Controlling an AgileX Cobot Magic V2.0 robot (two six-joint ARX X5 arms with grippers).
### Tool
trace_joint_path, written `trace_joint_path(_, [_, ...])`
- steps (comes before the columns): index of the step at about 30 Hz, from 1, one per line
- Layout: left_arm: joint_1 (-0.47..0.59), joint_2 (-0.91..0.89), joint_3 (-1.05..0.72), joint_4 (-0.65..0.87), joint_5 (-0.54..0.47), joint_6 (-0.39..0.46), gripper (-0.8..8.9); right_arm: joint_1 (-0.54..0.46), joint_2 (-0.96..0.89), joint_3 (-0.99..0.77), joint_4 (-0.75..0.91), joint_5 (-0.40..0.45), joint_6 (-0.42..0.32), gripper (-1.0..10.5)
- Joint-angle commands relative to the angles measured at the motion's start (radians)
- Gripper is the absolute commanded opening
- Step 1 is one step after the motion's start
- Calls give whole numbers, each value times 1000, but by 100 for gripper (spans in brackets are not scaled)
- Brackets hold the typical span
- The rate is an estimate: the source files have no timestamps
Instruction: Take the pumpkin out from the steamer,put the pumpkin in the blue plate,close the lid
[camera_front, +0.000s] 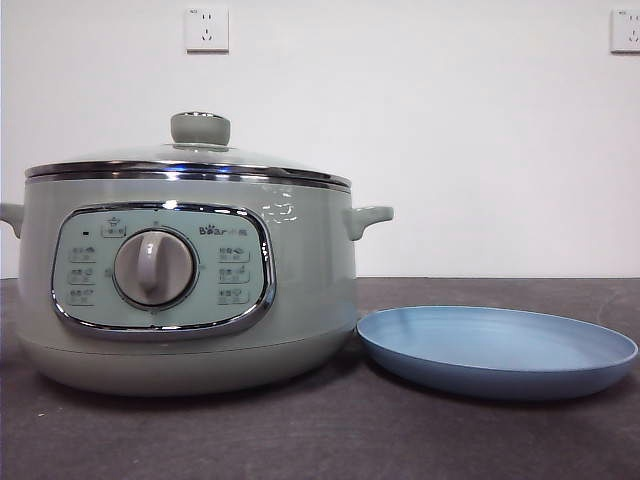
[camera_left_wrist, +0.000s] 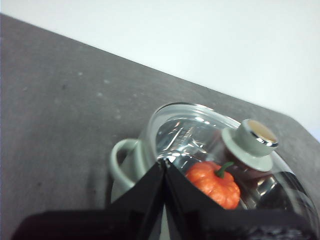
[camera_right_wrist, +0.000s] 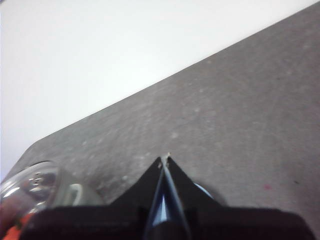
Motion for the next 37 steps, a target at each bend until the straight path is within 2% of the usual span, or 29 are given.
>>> trace_joint_path(1, [-3, 90, 71, 5, 42, 92, -7, 2, 54, 57, -1, -26, -44, -16])
trace_joint_path(7, [-5, 279, 254, -63, 132, 169, -7, 1, 185, 188, -7, -118, -155, -16])
trace_joint_path(11, [-6, 385, 367, -122, 171, 219, -4, 2, 283, 298, -77, -186, -249, -16])
trace_joint_path(13, [-6, 424, 414, -150, 193, 251, -3, 2, 335, 357, -130, -231, -293, 22])
trace_joint_path(15, [-8, 455, 453, -175, 207, 269, 19, 2, 385, 415, -194, -272, -332, 113])
trace_joint_path(16, [-10, 471, 472, -182, 214, 268, 84, 2, 410, 445, -228, -272, -347, 174])
trace_joint_path(18, [-17, 492, 496, -184, 216, 265, 289, 2, 453, 495, -284, -269, -373, 296])
trace_joint_path(19, [-21, 502, 507, -186, 215, 264, 373, 2, 472, 515, -303, -269, -380, 357])
trace_joint_path(20, [-27, 513, 517, -188, 216, 264, 400, 2, 489, 530, -313, -269, -380, 408])
trace_joint_path(22, [-46, 534, 540, -197, 215, 264, 400, 3, 509, 547, -317, -269, -380, 447])
trace_joint_path(29, [-185, 692, 687, -264, 197, 292, 400, 15, 541, 554, -317, -270, -380, 445])
trace_joint_path(37, [-383, 914, 882, -441, -20, 404, 400, 28, 541, 554, -323, -269, -380, 444])
